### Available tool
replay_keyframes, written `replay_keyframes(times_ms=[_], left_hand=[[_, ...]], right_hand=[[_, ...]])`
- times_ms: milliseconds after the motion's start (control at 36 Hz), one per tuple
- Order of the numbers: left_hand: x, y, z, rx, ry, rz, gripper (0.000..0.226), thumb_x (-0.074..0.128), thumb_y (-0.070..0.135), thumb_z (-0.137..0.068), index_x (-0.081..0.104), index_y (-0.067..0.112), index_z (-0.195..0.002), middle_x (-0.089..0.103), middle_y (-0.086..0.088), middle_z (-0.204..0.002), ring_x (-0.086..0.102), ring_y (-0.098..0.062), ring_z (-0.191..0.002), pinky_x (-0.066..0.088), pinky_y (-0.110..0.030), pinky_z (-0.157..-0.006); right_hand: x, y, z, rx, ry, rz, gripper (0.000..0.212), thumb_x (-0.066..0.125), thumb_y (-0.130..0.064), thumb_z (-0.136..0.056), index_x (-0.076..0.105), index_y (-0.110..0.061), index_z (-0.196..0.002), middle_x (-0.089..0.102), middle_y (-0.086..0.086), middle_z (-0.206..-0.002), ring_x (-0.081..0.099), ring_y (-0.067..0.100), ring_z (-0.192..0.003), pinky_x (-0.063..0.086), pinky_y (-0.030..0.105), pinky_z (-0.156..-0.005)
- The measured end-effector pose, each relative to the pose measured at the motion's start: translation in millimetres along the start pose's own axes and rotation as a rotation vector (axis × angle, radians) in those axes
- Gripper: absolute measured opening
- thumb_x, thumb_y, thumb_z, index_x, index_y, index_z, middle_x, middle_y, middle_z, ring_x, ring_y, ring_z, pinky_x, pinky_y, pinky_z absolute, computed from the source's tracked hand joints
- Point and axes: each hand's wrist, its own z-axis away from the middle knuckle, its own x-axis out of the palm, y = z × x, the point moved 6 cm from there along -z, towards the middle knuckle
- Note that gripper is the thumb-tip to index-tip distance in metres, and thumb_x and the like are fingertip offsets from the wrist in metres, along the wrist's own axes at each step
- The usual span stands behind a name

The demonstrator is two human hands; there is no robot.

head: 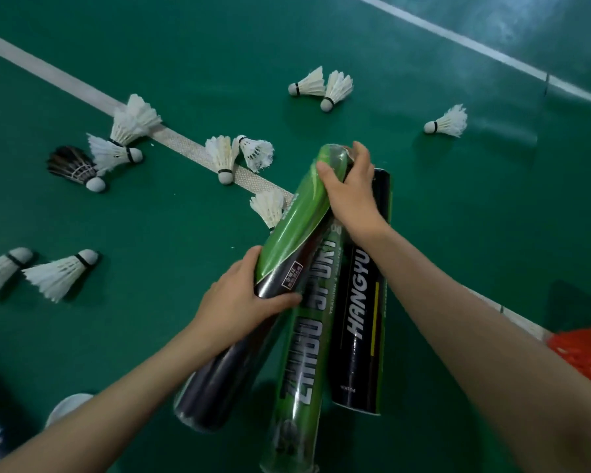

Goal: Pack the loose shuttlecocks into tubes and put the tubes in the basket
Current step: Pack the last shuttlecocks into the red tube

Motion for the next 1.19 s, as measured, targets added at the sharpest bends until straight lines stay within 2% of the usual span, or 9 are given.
replay_keyframes(times_ms=[83,139,250,389,500,694,917,1056,1194], left_hand=[[2,-9,-8,-0.069,0.022,0.034,0.099,0.058,0.083,-0.059,0.028,0.031,-0.138,0.054,0.007,-0.124,0.057,-0.017,-0.102,0.051,-0.043,-0.085],[9,-12,-11,-0.089,-0.012,0.045,0.110,0.054,0.086,-0.057,0.019,0.032,-0.145,0.047,0.001,-0.136,0.055,-0.022,-0.111,0.050,-0.045,-0.091],[21,-11,-8,-0.049,-0.111,-0.026,0.103,0.064,0.060,-0.079,-0.001,0.029,-0.152,0.033,-0.003,-0.140,0.050,-0.027,-0.117,0.046,-0.042,-0.095],[21,-15,-7,0.070,-0.151,-0.019,0.066,0.062,0.042,-0.087,0.031,0.035,-0.145,0.043,0.003,-0.127,0.052,-0.017,-0.111,0.046,-0.040,-0.095],[17,-22,-7,0.105,-0.192,-0.037,0.041,0.057,0.032,-0.091,0.052,0.028,-0.132,0.057,0.001,-0.121,0.054,-0.016,-0.110,0.046,-0.037,-0.095],[-31,-74,3,-0.012,0.023,-0.074,0.031,0.063,0.029,-0.089,0.063,0.021,-0.118,0.063,0.002,-0.114,0.060,-0.014,-0.103,0.046,-0.030,-0.094],[-92,-131,45,-0.142,0.254,-0.444,0.035,0.056,0.033,-0.091,0.057,0.023,-0.125,0.057,0.000,-0.120,0.049,-0.023,-0.115,0.043,-0.036,-0.091],[-142,-183,95,-0.270,0.517,-0.570,0.028,0.074,0.016,-0.074,0.069,0.015,-0.102,0.062,-0.009,-0.112,0.050,-0.033,-0.115,0.037,-0.046,-0.095],[-162,-237,143,-0.553,0.523,-0.604,0.037,0.070,0.015,-0.076,0.064,0.015,-0.113,0.046,-0.017,-0.135,0.024,-0.036,-0.137,0.015,-0.062,-0.108]], right_hand=[[28,-4,-1,0.015,-0.103,0.044,0.081,0.054,-0.038,-0.094,-0.002,-0.027,-0.152,0.002,-0.002,-0.158,0.025,0.023,-0.140,0.028,0.040,-0.109],[39,-4,-5,0.032,-0.109,0.090,0.085,0.055,-0.037,-0.094,-0.005,-0.026,-0.152,0.002,-0.001,-0.159,0.027,0.025,-0.140,0.032,0.037,-0.104],[54,8,-7,0.050,-0.121,0.276,0.089,0.062,-0.034,-0.090,0.001,-0.012,-0.152,0.011,0.008,-0.156,0.024,0.029,-0.141,0.026,0.040,-0.114],[68,22,11,-0.061,-0.099,0.481,0.090,0.066,-0.012,-0.085,0.004,-0.019,-0.151,-0.003,0.010,-0.158,0.002,0.029,-0.145,0.009,0.042,-0.120],[84,42,26,-0.234,-0.197,0.758,0.050,0.060,-0.023,-0.089,0.042,-0.012,-0.135,0.002,0.014,-0.158,-0.005,0.034,-0.145,0.001,0.042,-0.117],[108,24,43,-0.432,-0.226,0.791,0.030,0.056,-0.022,-0.091,0.054,-0.008,-0.118,0.021,0.017,-0.153,0.006,0.032,-0.145,0.004,0.045,-0.118],[200,-24,85,-0.631,-0.701,0.827,0.037,0.050,-0.030,-0.097,0.047,-0.013,-0.130,0.024,0.008,-0.151,0.015,0.024,-0.143,0.020,0.038,-0.115],[256,-25,119,-0.749,-0.923,0.937,0.047,0.052,-0.030,-0.094,0.041,-0.015,-0.137,0.026,0.011,-0.149,0.021,0.028,-0.140,0.025,0.040,-0.113],[303,-24,142,-0.799,-1.022,1.009,0.049,0.052,-0.032,-0.094,0.039,-0.015,-0.138,0.022,0.013,-0.151,0.018,0.028,-0.141,0.024,0.040,-0.114]])
